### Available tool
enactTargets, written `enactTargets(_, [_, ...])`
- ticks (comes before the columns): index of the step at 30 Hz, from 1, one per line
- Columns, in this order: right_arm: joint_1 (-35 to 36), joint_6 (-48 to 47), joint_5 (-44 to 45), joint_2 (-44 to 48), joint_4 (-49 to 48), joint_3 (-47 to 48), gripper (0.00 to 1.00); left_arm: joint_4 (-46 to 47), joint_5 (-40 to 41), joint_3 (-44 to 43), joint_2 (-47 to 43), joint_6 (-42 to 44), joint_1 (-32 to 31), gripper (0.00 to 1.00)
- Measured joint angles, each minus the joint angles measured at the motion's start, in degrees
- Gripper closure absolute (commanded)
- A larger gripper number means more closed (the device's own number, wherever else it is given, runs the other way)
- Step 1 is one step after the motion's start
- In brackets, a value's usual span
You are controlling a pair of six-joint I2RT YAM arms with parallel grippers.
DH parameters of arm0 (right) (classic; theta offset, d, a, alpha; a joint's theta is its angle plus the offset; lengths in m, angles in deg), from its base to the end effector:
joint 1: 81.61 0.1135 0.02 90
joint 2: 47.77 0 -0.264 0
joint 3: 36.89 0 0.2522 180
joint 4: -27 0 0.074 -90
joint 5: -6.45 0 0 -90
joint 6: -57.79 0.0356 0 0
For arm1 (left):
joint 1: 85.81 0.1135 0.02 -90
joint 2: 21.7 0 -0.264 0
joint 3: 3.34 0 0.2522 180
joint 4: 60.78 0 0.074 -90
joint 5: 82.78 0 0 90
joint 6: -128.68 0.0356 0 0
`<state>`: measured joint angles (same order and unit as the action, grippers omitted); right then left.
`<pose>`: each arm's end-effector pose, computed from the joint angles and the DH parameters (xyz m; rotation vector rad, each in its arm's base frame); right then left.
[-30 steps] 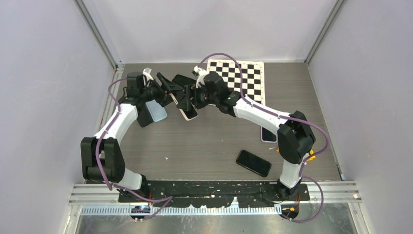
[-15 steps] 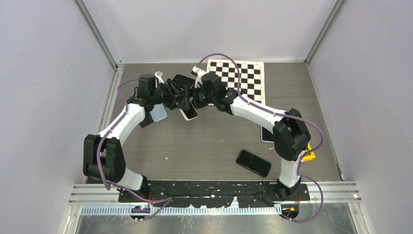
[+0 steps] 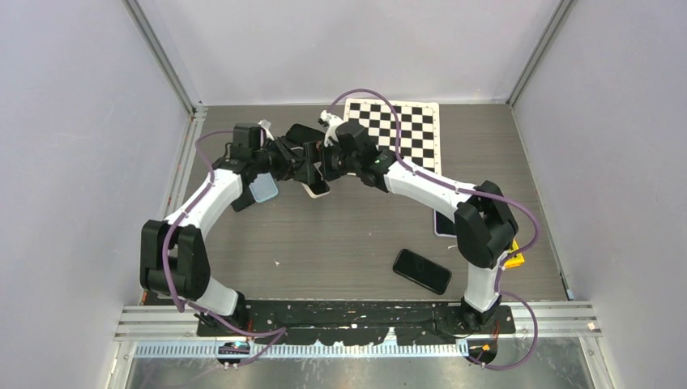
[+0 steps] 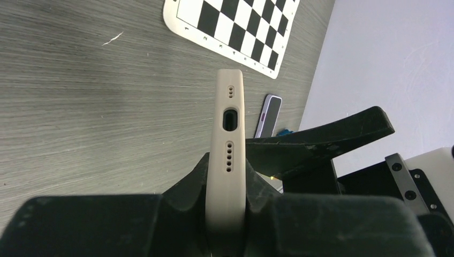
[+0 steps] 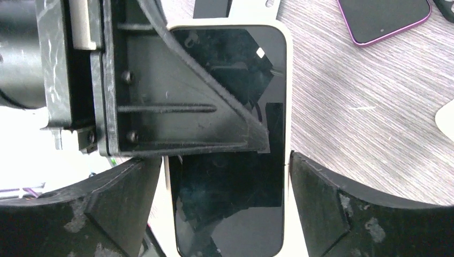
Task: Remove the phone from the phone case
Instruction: Pick up the phone at the center of the board, then remove the phone case from the phone.
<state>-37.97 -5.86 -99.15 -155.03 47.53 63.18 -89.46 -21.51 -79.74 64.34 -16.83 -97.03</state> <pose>0.3150 0.3136 0.2837 -0.5091 2.1411 1.0061 0.3233 -0.0816 0.2694 -0.6287 2.3341 -1.1520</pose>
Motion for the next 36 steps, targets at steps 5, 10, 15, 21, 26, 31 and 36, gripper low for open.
enactTargets(5, [0.1,-2.3,-1.9,2.9,-2.2,-4.1,0.01,-2.2,0.0,-1.8,0.3,2.8,-0.3,1.0])
enactTargets(10, [-0.3,-3.9,-3.1,8.6,-3.6,-9.4,0.0,-4.2,-2.2,-4.7,1.1,6.4,-0.4,1.0])
enactTargets(15, [-1.2,-1.5,-2.1,15.7,-4.2,-12.7,0.0,-4.3,-4.7,-9.0,1.5,10.8,0.2,1.0])
enactTargets(21, [-4.7,4.8,0.9,22.9,-7.2,-14.3,0.01,-2.4,-8.8,-11.7,-0.6,16.3,0.9,1.0])
enactTargets(26, [-6.5,8.5,2.7,27.4,-11.6,-18.9,0.0,-0.8,-12.9,-12.1,-4.3,17.8,1.7,1.0])
enactTargets(31, [-7.4,12.9,-2.3,26.1,-12.8,-18.0,0.07,3.1,-15.8,-12.1,-7.0,15.3,2.0,1.0])
enactTargets(36, [-7.6,19.1,-9.0,23.1,-17.6,-18.1,0.14,9.8,-17.2,-11.4,-8.2,8.2,2.0,1.0])
